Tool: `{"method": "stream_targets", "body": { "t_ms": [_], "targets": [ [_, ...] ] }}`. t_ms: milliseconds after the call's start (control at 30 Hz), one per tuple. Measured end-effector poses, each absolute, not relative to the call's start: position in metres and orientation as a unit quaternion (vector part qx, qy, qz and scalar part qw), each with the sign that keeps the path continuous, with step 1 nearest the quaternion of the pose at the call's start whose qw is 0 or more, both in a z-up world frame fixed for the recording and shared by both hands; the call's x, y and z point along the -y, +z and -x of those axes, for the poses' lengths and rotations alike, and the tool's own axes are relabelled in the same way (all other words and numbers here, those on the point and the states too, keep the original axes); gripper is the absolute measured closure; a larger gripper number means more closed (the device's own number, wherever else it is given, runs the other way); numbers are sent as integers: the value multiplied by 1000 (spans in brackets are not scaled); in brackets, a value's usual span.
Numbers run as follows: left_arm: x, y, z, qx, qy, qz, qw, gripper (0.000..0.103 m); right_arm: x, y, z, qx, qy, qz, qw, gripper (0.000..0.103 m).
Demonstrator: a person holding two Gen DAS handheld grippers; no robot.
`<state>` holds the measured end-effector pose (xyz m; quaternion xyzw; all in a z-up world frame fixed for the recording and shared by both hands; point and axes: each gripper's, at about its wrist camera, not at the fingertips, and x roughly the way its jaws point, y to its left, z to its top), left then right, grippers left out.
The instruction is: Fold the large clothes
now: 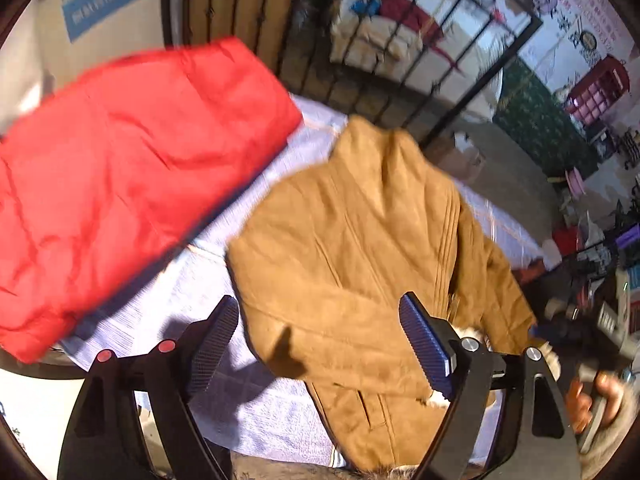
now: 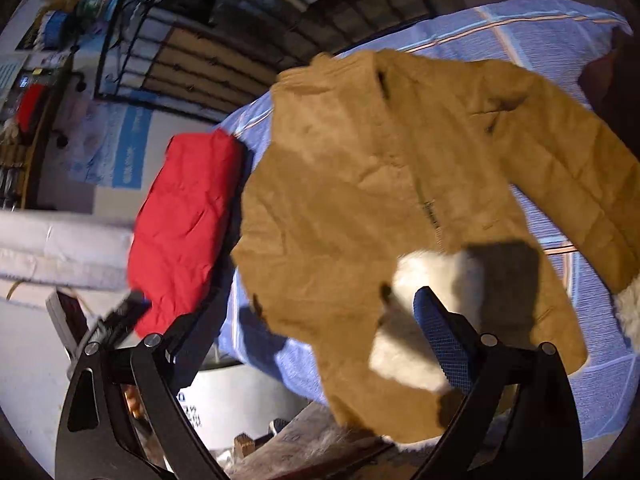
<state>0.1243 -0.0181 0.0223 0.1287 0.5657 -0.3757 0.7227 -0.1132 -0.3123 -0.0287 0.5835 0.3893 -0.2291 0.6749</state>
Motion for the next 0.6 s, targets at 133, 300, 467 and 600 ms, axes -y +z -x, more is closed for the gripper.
{"method": "stream_targets", "body": {
  "t_ms": [133, 300, 467, 600],
  "targets": [
    [41, -38, -120, -575, -331, -189, 724, 23, 352, -58, 151, -385, -308, -583, 645, 9],
    [38, -99, -130, -633, -268, -200, 698, 23, 386, -70, 191, -450, -430, -460, 633, 9],
    [27, -132, -124, -690, -244, -171, 660, 23, 400, -83, 215, -483, -457, -410, 624, 9],
    [28, -143, -102, -721, -249, -159, 627, 23, 391, -94, 202, -525, -433, -381, 626, 9]
  ]
}}
